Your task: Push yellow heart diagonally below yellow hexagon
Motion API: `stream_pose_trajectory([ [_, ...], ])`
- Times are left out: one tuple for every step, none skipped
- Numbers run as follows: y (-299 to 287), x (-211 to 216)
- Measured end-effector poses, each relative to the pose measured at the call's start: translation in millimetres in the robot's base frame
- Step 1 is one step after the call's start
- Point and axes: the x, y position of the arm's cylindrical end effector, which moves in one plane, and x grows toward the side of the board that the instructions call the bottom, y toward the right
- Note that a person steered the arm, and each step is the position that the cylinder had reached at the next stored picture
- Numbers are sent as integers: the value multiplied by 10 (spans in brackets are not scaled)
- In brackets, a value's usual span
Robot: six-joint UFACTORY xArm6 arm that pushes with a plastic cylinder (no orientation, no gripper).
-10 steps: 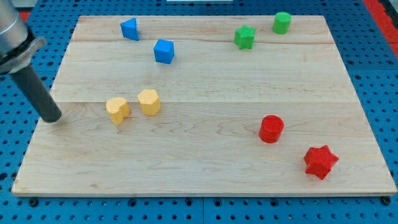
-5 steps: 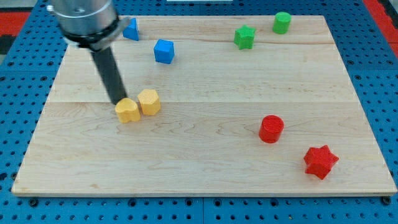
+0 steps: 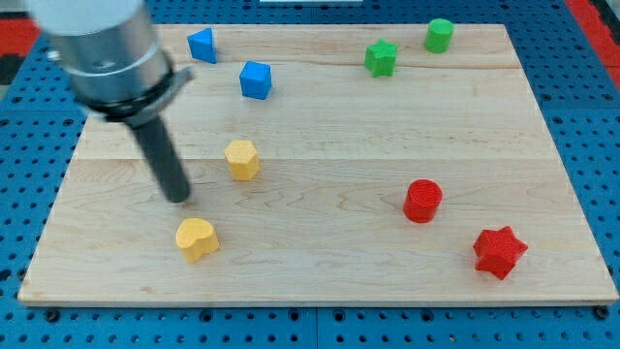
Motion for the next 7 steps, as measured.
stream_pose_trajectory([
  [395,809],
  [250,1224],
  [117,878],
  [-172,380],
  [-287,476],
  [-112,592],
  [970,663],
])
